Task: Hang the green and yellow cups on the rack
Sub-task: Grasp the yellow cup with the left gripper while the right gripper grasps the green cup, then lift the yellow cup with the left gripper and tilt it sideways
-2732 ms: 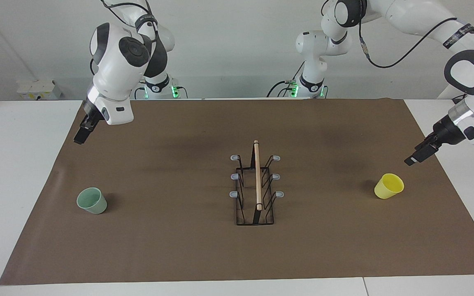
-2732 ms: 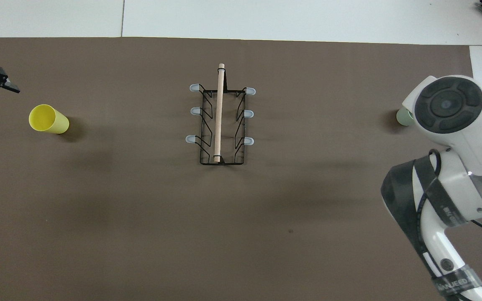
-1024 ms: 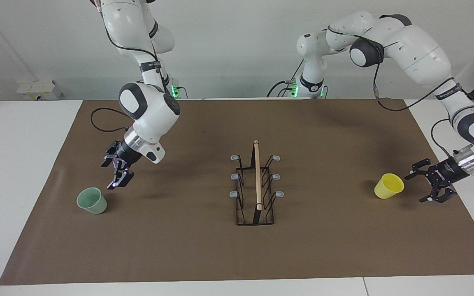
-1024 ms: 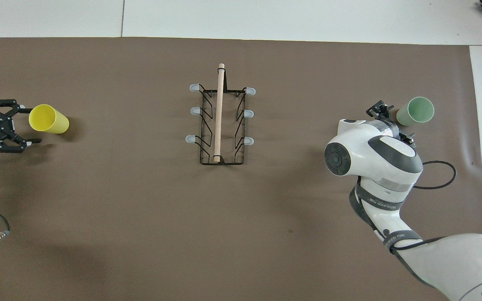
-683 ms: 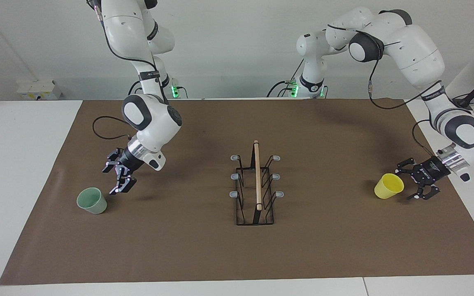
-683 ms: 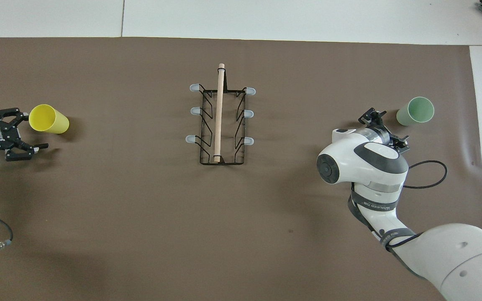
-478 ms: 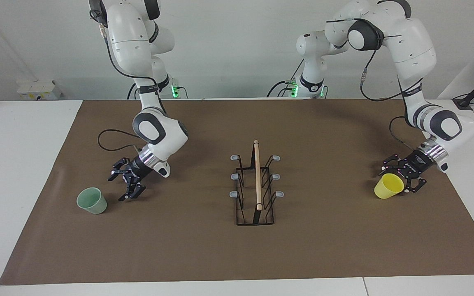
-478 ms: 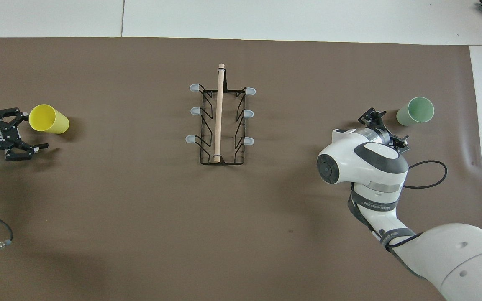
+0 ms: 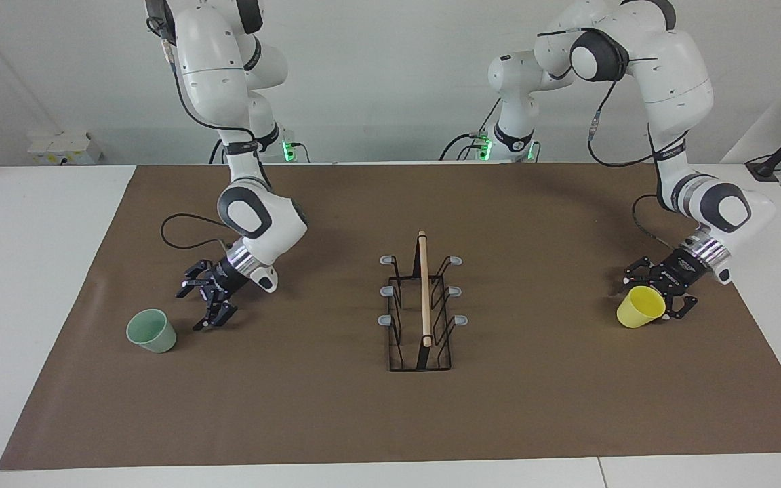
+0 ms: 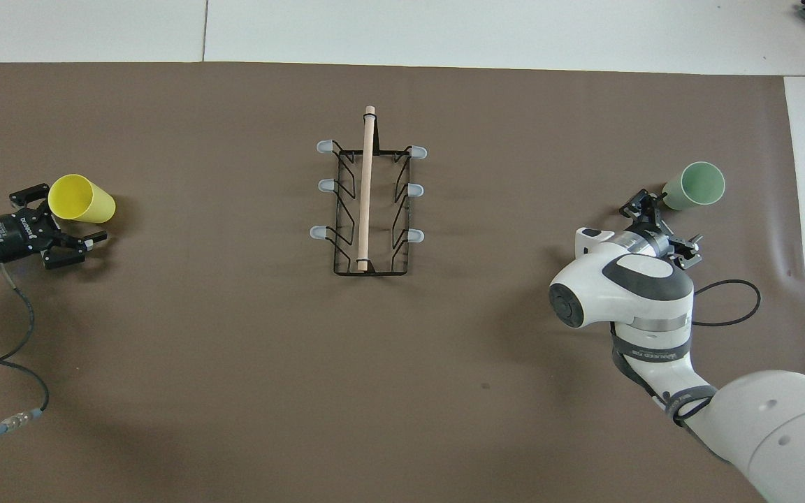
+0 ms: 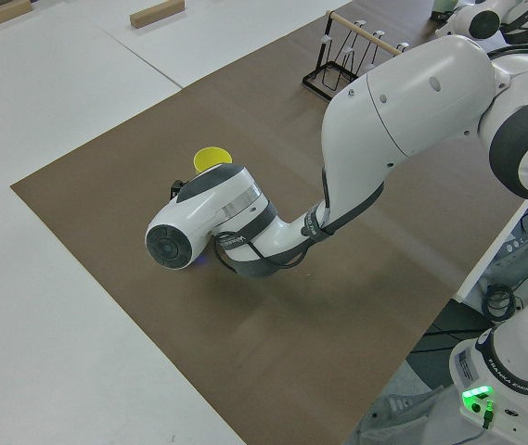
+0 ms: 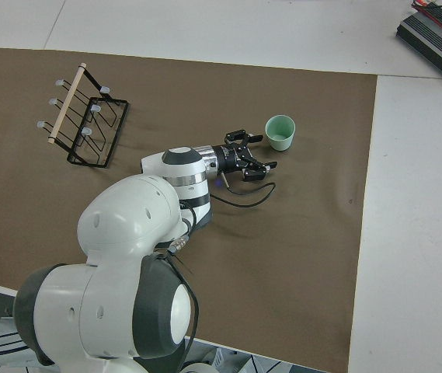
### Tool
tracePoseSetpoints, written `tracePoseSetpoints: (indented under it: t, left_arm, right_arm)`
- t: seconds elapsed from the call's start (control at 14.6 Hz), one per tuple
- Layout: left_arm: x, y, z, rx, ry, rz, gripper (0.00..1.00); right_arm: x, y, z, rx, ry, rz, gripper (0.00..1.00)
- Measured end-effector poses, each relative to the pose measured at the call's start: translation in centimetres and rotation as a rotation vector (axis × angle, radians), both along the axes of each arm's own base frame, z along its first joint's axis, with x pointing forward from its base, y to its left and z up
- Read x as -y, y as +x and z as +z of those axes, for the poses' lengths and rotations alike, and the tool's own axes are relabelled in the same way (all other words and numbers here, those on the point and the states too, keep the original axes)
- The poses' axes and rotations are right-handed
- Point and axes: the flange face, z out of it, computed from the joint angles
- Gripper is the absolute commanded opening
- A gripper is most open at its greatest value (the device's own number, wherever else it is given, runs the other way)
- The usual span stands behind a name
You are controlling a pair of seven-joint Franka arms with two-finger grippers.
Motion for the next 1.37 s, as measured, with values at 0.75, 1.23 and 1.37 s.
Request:
tracePoseSetpoints:
  t: [0.75,1.23,1.37]
  left_arm:
    - [2.7,0.9,0.6,0.05,-0.015,-0.027,0.97]
    - [2.6,1.2,1.3,0.148,0.035,-0.082,0.0]
    - [2.2,2.0,2.6,0.18,0.064,-0.078,0.0]
  right_arm:
    - [2.0,-0.5,-0.6,0.071,0.002,0.026,1.0]
    - [1.8,-0.1,-0.5,0.1,-0.028,0.149,1.0]
    - [2.5,-0.1,-0.6,0.116,-0.023,0.154,1.0]
